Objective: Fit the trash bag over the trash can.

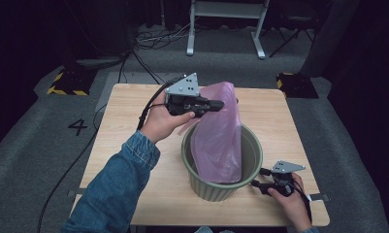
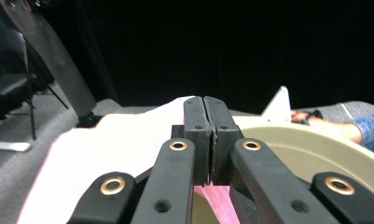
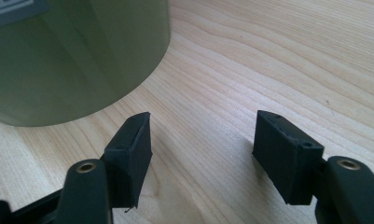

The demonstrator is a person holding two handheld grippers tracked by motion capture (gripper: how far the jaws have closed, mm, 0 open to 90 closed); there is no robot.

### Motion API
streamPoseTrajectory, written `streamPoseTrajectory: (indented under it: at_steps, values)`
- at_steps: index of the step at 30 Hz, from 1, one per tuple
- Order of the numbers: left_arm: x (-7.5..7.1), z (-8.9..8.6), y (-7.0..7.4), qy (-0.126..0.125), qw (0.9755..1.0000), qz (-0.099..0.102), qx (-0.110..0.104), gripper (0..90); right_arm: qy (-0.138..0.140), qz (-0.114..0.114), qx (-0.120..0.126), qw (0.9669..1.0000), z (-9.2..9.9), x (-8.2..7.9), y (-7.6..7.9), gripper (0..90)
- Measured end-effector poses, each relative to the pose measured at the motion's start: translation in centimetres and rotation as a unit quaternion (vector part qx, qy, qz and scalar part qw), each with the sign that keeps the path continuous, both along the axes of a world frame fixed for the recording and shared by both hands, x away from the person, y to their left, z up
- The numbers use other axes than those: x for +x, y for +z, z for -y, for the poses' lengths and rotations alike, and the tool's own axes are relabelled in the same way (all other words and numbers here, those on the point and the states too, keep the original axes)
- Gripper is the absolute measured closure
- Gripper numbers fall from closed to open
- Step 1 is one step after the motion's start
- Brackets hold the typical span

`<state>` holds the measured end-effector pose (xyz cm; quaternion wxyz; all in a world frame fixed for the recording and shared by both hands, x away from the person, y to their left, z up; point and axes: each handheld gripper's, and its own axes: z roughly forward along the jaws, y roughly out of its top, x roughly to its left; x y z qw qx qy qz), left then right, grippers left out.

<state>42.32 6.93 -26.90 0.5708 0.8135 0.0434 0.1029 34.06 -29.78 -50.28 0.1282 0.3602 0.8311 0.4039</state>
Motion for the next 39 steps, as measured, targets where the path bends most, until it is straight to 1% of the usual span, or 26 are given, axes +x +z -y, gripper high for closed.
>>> streamPoseTrajectory:
  at_steps: [5, 6, 9, 12, 14, 16, 19, 21, 26, 29, 30, 32, 33, 36, 37, 38, 39]
  values:
    - [-1.0, 0.1, -1.9, -0.013, 0.9994, -0.018, 0.025, 88.5, 0.002, 0.0, 0.0, 1.0, 0.0, 0.0, 0.0, 36.8]
    - [-1.2, 0.1, -2.3, -0.012, 0.9992, -0.023, 0.029, 88.6, 0.002, 0.0, 0.002, 1.0, 0.0, 0.0, 0.0, 36.4]
    - [-1.7, -0.1, -3.4, -0.015, 0.9984, -0.037, 0.04, 88.6, -0.003, 0.007, 0.002, 1.0, 0.2, 0.0, 0.1, 36.6]
    - [-2.2, -0.5, -4.3, -0.012, 0.9975, -0.05, 0.049, 88.7, -0.004, 0.011, 0.002, 0.9999, 0.5, 0.0, 0.4, 36.8]
    - [-2.6, -0.9, -4.8, -0.011, 0.9967, -0.059, 0.055, 88.8, -0.007, 0.011, 0.002, 0.9999, 0.8, 0.0, 0.9, 36.8]
    - [-2.9, -1.2, -5.2, -0.009, 0.9957, -0.071, 0.06, 88.8, -0.007, 0.015, 0.006, 0.9999, 1.1, 0.2, 1.7, 36.8]
    - [-3.5, -1.5, -5.8, -0.007, 0.9941, -0.081, 0.072, 88.8, -0.008, 0.022, 0.01, 0.9997, 1.5, 0.4, 3.2, 36.8]
    - [-3.8, -1.6, -6.2, -0.005, 0.9931, -0.084, 0.081, 88.7, -0.007, 0.028, 0.012, 0.9995, 1.7, 0.5, 4.4, 36.8]
    - [-4.5, -1.7, -6.7, -0.01, 0.991, -0.093, 0.096, 88.7, 0.0, 0.037, 0.023, 0.999, 2.1, 1.0, 7.2, 36.8]
    - [-4.5, -1.9, -7.1, -0.005, 0.9901, -0.099, 0.1, 88.8, 0.008, 0.042, 0.028, 0.9987, 2.2, 1.4, 8.9, 36.8]
    - [-4.5, -1.9, -7.2, -0.001, 0.9901, -0.1, 0.099, 88.8, 0.01, 0.042, 0.029, 0.9986, 2.2, 1.5, 9.4, 36.8]
    - [-4.4, -2.1, -7.6, -0.001, 0.9904, -0.102, 0.093, 88.8, 0.013, 0.044, 0.03, 0.9985, 2.2, 1.9, 10.3, 36.7]
    - [-4.5, -2.1, -7.7, -0.001, 0.9902, -0.103, 0.094, 88.8, 0.015, 0.045, 0.029, 0.9984, 2.1, 2.0, 10.7, 36.7]
    - [-4.5, -2.1, -8.0, -0.002, 0.9906, -0.101, 0.092, 88.7, 0.023, 0.047, 0.029, 0.9982, 2.1, 2.5, 11.7, 36.7]
    - [-4.5, -2.2, -8.1, -0.002, 0.9904, -0.106, 0.089, 88.5, 0.025, 0.047, 0.029, 0.9982, 2.0, 2.6, 12.0, 36.7]
    - [-4.4, -2.2, -8.2, 0.0, 0.9903, -0.106, 0.09, 88.3, 0.029, 0.047, 0.026, 0.9982, 1.9, 2.8, 12.3, 36.9]
    - [-4.4, -2.3, -8.3, -0.001, 0.9911, -0.106, 0.081, 88.5, 0.031, 0.046, 0.023, 0.9982, 1.9, 2.9, 12.5, 37.2]
